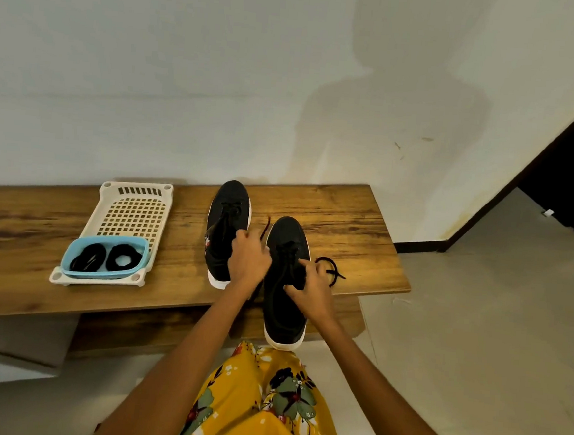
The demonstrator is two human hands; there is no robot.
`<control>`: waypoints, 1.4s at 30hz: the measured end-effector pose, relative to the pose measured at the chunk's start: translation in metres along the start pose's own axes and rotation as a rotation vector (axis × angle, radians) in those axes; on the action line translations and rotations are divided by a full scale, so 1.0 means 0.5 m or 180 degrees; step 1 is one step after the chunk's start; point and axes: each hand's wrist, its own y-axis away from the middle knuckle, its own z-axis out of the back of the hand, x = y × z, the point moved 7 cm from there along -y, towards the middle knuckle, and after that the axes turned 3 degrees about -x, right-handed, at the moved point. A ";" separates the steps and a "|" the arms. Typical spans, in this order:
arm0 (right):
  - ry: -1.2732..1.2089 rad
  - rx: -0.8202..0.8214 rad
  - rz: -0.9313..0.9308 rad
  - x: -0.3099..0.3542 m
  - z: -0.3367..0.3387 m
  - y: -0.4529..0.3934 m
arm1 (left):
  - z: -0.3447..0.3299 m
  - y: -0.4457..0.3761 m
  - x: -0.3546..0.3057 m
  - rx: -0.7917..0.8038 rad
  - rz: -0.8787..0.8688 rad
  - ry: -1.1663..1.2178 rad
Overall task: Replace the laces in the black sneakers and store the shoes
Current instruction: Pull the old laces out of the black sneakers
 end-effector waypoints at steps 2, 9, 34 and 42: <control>-0.0044 -0.0163 -0.0077 -0.004 0.005 -0.003 | -0.015 0.015 -0.022 0.0166 -0.0505 -0.0425; -0.0674 -0.0275 -0.0105 -0.033 0.030 -0.015 | -0.078 0.043 -0.026 0.0898 -0.0885 -0.0029; 0.1788 0.0039 0.1377 0.124 0.041 -0.050 | -0.081 0.037 0.028 0.0541 0.0897 0.2033; 0.0618 0.0625 0.0539 0.229 0.073 -0.122 | -0.089 0.065 0.008 0.0941 0.0316 0.2425</control>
